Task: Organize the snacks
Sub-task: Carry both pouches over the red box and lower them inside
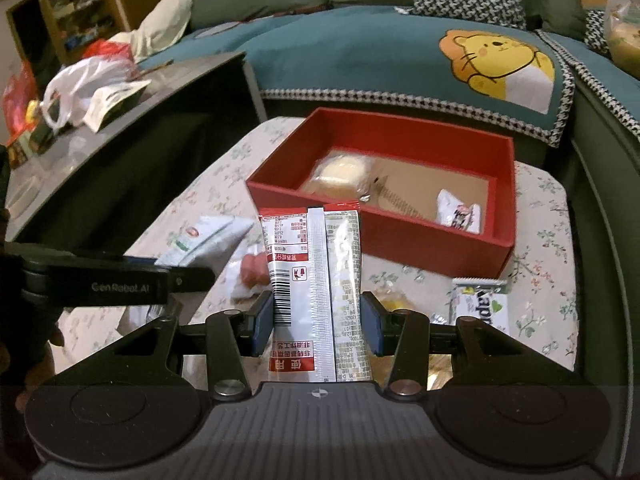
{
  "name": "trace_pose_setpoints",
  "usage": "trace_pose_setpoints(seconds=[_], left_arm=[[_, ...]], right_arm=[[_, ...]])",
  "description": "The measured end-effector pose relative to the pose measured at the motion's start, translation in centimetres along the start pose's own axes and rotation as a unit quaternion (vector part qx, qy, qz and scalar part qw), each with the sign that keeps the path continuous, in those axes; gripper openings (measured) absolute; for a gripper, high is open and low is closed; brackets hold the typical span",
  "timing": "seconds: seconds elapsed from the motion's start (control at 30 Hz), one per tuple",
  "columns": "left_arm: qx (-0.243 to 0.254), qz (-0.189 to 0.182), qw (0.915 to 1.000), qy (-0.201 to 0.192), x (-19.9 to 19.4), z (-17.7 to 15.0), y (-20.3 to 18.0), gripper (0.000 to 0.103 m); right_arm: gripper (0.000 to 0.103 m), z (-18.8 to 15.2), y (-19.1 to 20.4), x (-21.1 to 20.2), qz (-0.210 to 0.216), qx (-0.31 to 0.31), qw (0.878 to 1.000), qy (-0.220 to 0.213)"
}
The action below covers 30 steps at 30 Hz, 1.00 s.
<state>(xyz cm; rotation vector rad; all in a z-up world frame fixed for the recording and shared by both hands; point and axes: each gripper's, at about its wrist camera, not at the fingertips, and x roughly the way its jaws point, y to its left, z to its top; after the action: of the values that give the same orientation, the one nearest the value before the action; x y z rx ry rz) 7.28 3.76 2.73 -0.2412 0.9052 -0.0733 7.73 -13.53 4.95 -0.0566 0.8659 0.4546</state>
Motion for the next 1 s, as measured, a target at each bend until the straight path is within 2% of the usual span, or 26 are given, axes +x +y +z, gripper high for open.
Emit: trace_pose_setpoints(seconds=[0.47, 1.0], left_arm=[[0.016, -0.012, 0.999, -0.04, 4.5, 6.2, -2.9, 0.08], [0.043, 0.022, 0.9967, -0.066, 8.3, 10.5, -4.9, 0.081]], right_arm=[[0.053, 4.3, -2.8, 1.5, -0.044, 0.035, 0.998, -0.039], [0.053, 7.8, -5.6, 4.7, -0.082, 0.05, 0.994, -0.051]])
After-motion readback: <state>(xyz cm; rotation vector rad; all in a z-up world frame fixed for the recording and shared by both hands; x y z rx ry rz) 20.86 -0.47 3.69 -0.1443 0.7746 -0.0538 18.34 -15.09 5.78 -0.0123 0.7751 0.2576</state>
